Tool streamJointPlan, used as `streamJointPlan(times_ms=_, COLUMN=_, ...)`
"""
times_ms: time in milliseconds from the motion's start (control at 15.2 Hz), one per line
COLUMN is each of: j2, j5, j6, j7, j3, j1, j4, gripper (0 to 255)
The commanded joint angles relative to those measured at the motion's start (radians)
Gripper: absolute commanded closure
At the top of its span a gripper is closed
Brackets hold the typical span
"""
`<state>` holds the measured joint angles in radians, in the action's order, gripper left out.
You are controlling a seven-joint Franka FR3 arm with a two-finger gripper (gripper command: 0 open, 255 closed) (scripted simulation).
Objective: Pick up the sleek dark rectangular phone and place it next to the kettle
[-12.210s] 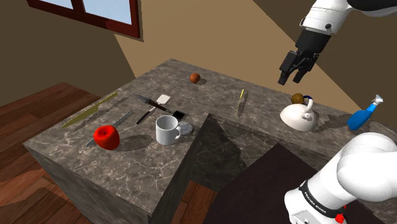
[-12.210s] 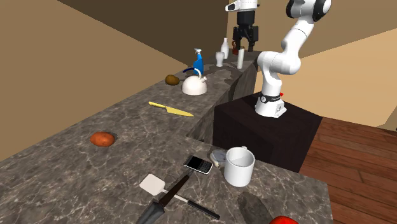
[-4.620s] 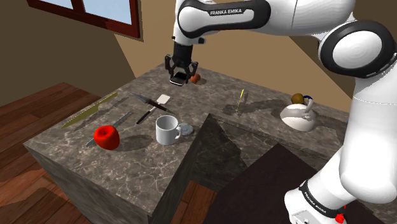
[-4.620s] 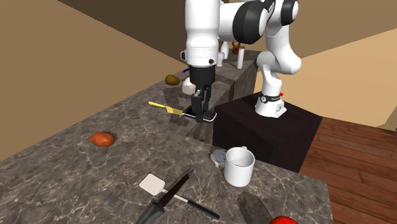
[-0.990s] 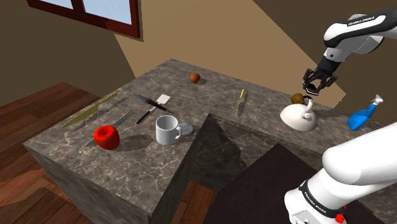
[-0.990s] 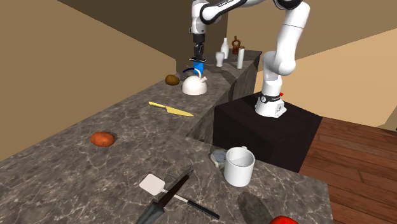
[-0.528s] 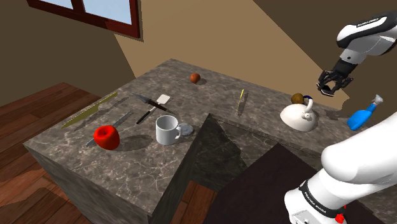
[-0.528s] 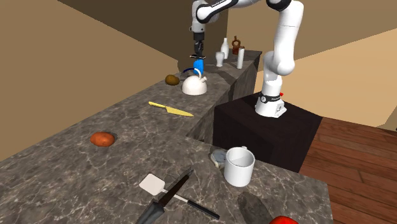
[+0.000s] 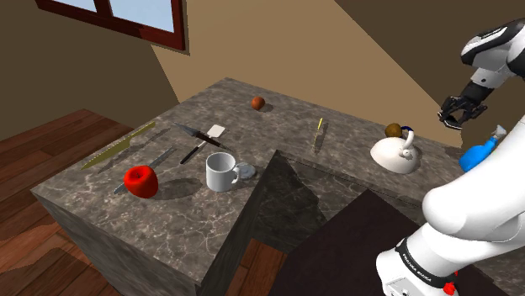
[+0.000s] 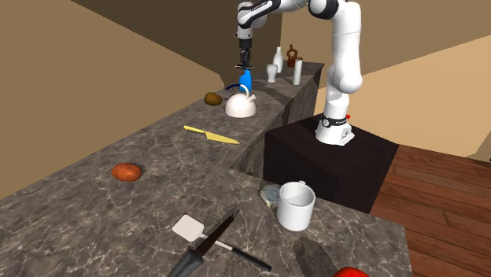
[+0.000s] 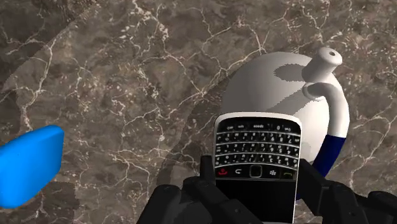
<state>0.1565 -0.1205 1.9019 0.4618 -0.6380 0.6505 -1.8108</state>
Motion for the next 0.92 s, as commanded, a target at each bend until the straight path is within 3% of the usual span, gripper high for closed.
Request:
streamJointPlan(times_ms=0, j2=0.07, j5=-0.043, j6=-0.027, j7=0.067, j3=-0.015, j1=0.044, j4=0.08, gripper=255)
streamJointPlan(times_ms=198, j2=0.175, j5=-0.105, j6=-0.072, j7=0.146, j3=-0.021, j1=0.12, j4=0.205, gripper=255)
streamJointPlan(times_ms=858, j2=0.207, j5=-0.131, j6=0.048, j7=0.165, j3=-0.006, j1=0.123, j4=0.11, gripper=255)
